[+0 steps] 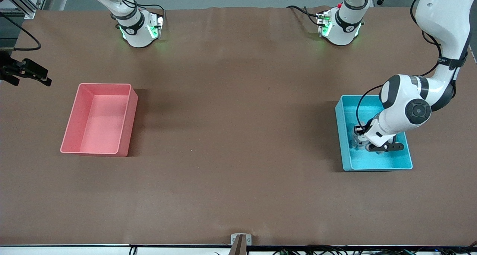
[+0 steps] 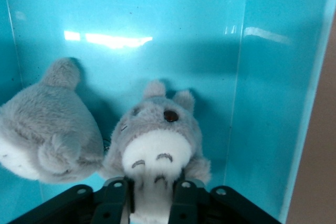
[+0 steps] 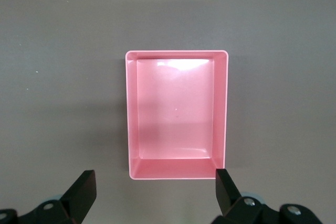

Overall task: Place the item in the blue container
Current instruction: 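Open the left gripper beside the first plush and raise it away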

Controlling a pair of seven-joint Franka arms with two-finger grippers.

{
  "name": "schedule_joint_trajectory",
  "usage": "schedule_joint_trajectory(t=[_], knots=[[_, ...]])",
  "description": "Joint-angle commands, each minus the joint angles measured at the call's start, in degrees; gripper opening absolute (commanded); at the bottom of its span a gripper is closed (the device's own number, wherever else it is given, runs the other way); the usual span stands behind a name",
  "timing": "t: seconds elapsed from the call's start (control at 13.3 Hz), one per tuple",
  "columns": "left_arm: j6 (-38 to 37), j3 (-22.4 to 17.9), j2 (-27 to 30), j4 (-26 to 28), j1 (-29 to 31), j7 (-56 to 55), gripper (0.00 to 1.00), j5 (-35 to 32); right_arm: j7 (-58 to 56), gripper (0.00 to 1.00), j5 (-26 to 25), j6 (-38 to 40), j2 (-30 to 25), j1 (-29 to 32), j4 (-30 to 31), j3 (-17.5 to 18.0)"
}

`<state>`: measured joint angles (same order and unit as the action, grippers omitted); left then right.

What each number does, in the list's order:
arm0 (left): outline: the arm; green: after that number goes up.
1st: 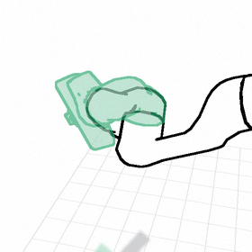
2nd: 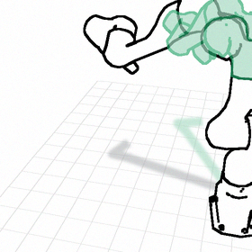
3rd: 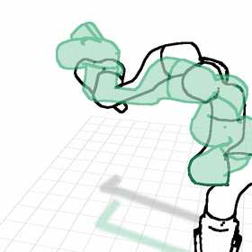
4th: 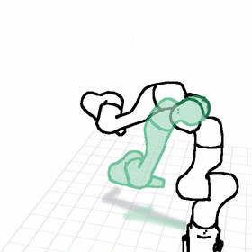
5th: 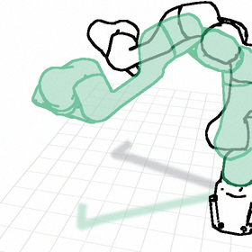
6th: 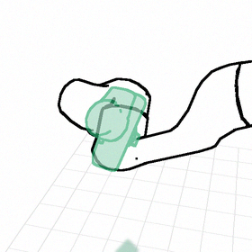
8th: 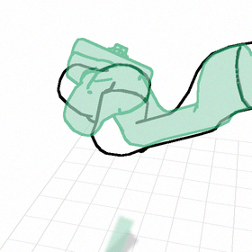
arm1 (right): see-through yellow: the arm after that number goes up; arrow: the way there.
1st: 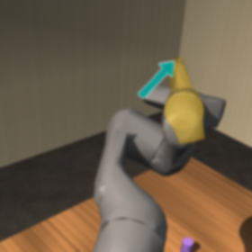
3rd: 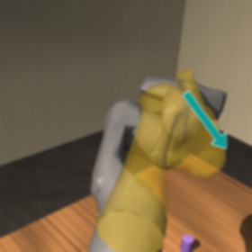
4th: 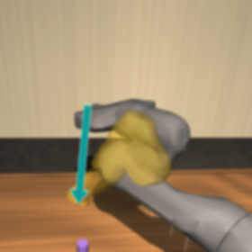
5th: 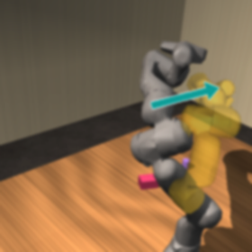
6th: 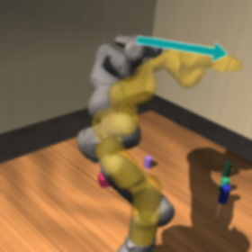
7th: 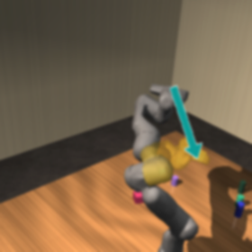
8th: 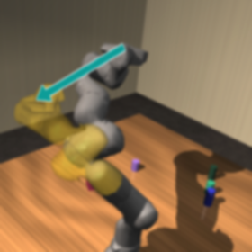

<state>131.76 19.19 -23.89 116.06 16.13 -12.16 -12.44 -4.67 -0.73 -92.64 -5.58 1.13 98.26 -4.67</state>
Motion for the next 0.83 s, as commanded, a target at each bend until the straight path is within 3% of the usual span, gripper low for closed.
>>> schedule_joint_trajectory(t=[0.0,0.53,0.75], knots=[[-0.1,0.7,2.2,-0.1,0.7,0.2,1.00,-1.3,-2.3,1.00,0.6,-0.9,-1.4,0.4,1.6,0.2],[-9.3,1.1,10.0,-2.7,0.9,1.3,1.00,-0.3,-0.4,1.00,2.1,0.0,-1.5,0.4,1.5,0.0],[-19.6,0.9,16.1,-5.5,3.1,9.8,1.00,6.9,1.1,1.00,2.0,0.4,-1.6,0.3,1.5,0.2]])
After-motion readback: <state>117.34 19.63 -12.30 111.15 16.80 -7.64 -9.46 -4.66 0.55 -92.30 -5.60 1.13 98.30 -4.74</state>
